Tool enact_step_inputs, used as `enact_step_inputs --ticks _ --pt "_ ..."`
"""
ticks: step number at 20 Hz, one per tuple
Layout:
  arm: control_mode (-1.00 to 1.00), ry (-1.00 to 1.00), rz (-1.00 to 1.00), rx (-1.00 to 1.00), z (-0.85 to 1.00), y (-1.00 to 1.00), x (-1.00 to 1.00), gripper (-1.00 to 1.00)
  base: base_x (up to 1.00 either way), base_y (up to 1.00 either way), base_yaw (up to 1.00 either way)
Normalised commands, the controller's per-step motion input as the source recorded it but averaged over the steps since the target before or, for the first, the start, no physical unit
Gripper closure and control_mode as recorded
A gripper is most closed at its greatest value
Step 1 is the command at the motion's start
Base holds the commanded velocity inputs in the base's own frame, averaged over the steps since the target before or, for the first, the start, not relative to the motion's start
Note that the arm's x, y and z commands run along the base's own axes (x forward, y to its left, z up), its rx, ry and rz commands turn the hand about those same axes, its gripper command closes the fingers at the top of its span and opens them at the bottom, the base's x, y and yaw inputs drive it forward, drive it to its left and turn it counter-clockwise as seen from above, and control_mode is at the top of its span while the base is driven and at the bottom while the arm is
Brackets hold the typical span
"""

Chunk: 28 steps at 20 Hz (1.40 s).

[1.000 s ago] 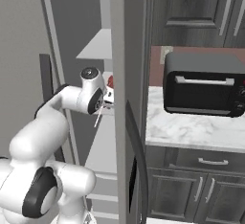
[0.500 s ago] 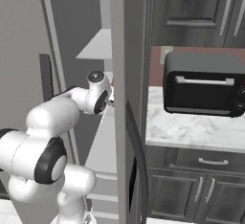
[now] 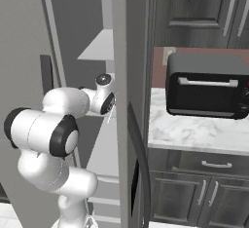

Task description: Store the kebab skewer in the freezer for long-term storage. Close the freezer door after placing the cooked food.

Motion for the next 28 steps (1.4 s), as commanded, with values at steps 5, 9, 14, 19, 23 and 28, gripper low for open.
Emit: enact_step_inputs --ticks 5,9,14,19,23,28 --pt "-1.0 0.0 0.01 0.02 -0.03 -0.16 0.37 1.0 0.0 0.0 0.0" --pt "-1.0 0.0 0.02 0.0 -0.11 -0.03 0.4 1.0 0.0 0.0 0.0" --pt "-1.0 0.0 0.08 0.0 -0.2 -0.02 0.35 1.0 0.0 0.0 0.0" --pt "-1.0 0.0 0.02 0.0 -0.19 0.0 0.34 1.0 0.0 0.0 0.0" --pt "-1.0 0.0 0.0 0.0 -0.16 -0.01 0.41 1.0 0.0 0.0 0.0" --pt "-1.0 0.0 0.0 -0.01 -0.2 0.0 0.26 1.0 0.0 0.0 0.0"
